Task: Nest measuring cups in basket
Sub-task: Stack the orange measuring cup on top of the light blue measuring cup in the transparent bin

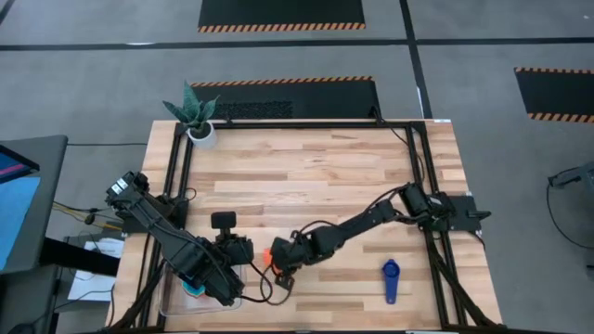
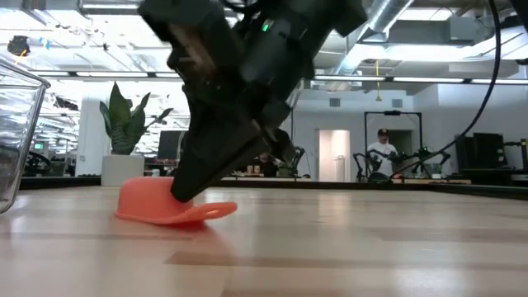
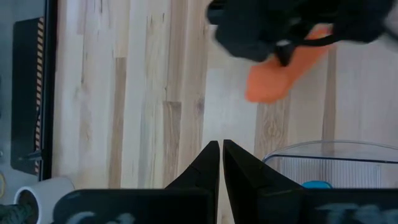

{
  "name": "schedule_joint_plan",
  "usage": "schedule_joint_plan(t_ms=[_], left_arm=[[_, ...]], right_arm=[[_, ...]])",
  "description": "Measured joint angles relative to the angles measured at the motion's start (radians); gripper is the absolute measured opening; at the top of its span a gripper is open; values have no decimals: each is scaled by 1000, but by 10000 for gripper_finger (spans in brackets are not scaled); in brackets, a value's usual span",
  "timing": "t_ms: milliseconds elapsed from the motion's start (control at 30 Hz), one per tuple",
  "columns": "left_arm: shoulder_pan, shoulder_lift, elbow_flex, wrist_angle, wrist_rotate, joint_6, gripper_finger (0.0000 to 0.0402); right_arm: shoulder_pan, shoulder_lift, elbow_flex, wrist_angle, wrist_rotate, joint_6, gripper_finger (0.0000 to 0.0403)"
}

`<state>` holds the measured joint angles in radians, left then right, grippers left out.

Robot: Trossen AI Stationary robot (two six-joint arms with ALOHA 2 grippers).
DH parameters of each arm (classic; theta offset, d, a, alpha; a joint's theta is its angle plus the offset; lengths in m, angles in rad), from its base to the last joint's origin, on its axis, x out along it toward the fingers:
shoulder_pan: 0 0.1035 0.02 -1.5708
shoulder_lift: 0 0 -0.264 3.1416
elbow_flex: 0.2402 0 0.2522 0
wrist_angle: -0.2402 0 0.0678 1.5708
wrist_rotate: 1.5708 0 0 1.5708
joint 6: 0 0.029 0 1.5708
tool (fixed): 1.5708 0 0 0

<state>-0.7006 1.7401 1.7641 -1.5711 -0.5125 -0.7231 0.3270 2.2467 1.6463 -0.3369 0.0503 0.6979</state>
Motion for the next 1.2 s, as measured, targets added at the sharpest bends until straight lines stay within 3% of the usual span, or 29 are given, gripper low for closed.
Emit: schedule_joint_plan(t_ms=[233,400,667,867,967,1200], left_arm=[[0,0,0,0,0,0,11],[0,0,0,0,0,-5,11],[0,0,0,0,0,-24,11],[0,0,0,2,0,-25,11],[0,0,0,2,0,-16,11],[0,0,0,2,-3,-5,11]], right_arm=[[-36,-9,0,-5,12,-47,9],[-17,-79,0,-30,82,-46,8],[10,-172,1,-222,86,304,38],[46,-164,-2,-377,84,606,42],[66,-170,0,-395,103,602,42],[97,-388,1,-806,155,653,42]])
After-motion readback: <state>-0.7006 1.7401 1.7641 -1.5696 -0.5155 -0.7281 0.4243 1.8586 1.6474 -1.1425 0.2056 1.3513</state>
